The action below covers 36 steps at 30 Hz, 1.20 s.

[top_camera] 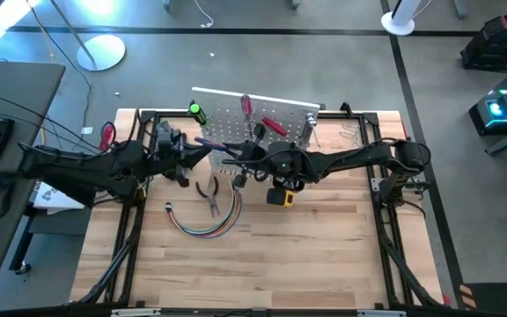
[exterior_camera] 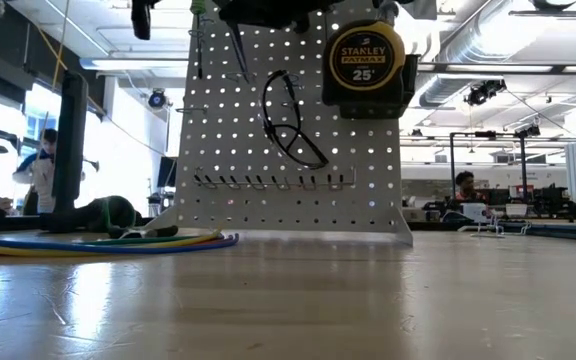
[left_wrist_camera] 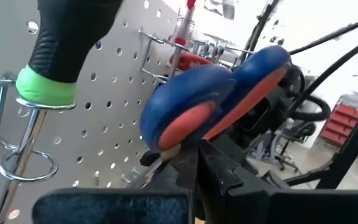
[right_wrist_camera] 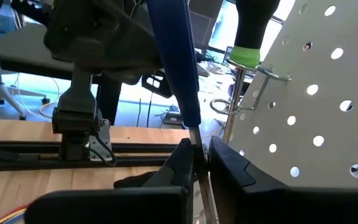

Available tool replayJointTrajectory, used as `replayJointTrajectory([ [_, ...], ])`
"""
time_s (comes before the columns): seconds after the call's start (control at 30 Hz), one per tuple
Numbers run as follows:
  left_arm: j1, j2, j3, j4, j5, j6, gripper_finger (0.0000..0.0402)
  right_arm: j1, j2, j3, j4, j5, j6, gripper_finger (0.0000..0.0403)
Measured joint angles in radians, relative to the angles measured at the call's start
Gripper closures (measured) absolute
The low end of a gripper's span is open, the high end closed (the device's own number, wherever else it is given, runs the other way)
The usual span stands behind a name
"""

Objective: Hang tools onto peg board
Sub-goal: Hang the scissors on the peg board

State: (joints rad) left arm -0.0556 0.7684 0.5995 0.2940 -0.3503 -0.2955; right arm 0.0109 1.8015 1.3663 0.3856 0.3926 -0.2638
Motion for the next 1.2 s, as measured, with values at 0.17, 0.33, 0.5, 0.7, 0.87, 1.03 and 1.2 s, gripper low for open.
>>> replayJointTrajectory([
  [0.17, 0.005, 0.048, 0.001, 0.039, 0.008, -0.044, 0.0401, 0.0, 0.0, 0.0, 0.0, -0.003, 0.004, 0.0384],
  [0.33, 0.004, 0.108, 0.001, 0.095, -0.004, -0.086, 0.0401, 0.0, 0.0, 0.0, 0.0, -0.006, 0.007, 0.0378],
  [0.5, 0.004, 0.13, 0.001, 0.129, -0.016, -0.088, 0.0401, 0.0, 0.0, 0.0, 0.002, -0.007, 0.022, 0.0376],
  [0.7, 0.004, 0.126, 0.001, 0.135, -0.05, -0.087, 0.0401, 0.0, 0.0, 0.0, 0.003, -0.008, 0.024, 0.0374],
  [0.87, 0.004, 0.126, 0.0, 0.149, -0.063, -0.072, 0.0401, -0.001, 0.0, 0.0, 0.003, -0.007, 0.024, 0.0373],
  [1.03, 0.017, 0.126, 0.003, 0.147, -0.078, -0.068, 0.0401, -0.002, 0.0, 0.0, 0.002, -0.002, 0.023, 0.0373],
  [1.2, 0.03, 0.164, 0.045, 0.138, -0.087, -0.06, 0.0401, -0.002, -0.002, 0.0, 0.004, 0.025, 0.046, 0.0373],
])
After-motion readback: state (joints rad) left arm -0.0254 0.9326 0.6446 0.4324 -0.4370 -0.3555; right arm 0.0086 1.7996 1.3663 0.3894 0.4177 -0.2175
